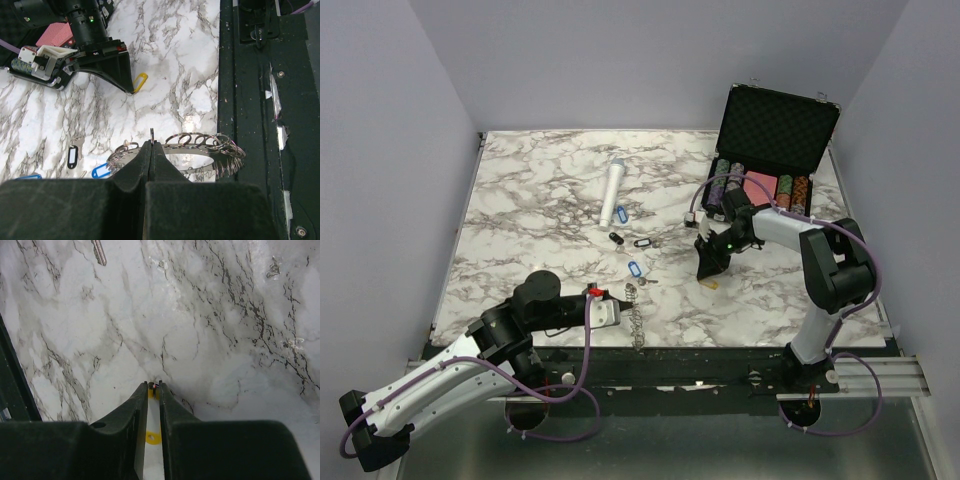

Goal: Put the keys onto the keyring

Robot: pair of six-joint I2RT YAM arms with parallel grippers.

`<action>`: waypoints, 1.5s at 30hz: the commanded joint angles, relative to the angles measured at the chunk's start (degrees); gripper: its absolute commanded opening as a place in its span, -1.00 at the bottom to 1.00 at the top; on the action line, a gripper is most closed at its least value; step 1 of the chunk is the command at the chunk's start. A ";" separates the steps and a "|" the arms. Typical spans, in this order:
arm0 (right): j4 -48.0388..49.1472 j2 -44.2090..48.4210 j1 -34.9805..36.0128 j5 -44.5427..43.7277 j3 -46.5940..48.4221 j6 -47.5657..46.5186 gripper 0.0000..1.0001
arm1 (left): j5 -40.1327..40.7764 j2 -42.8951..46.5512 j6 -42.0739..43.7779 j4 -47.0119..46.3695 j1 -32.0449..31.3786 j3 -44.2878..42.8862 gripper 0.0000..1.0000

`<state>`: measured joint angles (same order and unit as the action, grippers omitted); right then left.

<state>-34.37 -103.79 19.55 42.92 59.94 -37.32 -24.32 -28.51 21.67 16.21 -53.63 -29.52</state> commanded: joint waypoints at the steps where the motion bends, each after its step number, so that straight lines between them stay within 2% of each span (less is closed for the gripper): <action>1: -0.17 -1.15 0.58 -1.17 0.17 -0.56 -0.56 | -2.05 0.39 0.83 -0.56 0.28 -0.37 -1.00; 11: -0.61 -1.07 0.66 -1.08 0.44 -0.74 -0.61 | -1.96 0.39 0.83 -0.74 0.28 -0.37 -1.00; 16: -2.10 -1.07 0.66 -0.64 1.58 -1.26 -0.99 | -2.05 0.39 0.83 -0.74 0.28 -0.36 -1.00; 22: -6.05 0.16 0.66 2.25 3.25 -4.86 -0.99 | -1.97 0.39 0.83 -0.74 0.28 -0.28 -1.00; 29: -14.22 3.67 0.58 12.27 5.97 -13.56 -0.99 | -1.44 1.26 0.30 -1.35 0.63 -0.19 -1.00; 34: -21.15 8.86 0.66 17.02 9.83 -21.37 -0.99 | -1.79 2.32 -3.64 -6.70 1.59 0.69 -1.00; 38: -28.02 12.28 0.66 19.39 17.12 -25.78 -0.99 | -2.75 1.36 -11.98 -15.84 1.60 0.51 -1.00; 41: -27.69 15.79 0.75 20.80 20.82 -25.27 -0.99 | -1.79 -0.49 -15.16 -22.00 1.68 -0.36 -1.00; 45: -27.84 15.99 0.66 18.79 29.42 -19.46 -0.99 | -0.82 -3.74 -15.52 -23.59 1.68 -3.52 -1.00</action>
<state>-59.05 -88.27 19.88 60.01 81.91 -59.13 -24.91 -29.76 9.74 0.62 -52.23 -29.32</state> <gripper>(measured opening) 0.007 0.007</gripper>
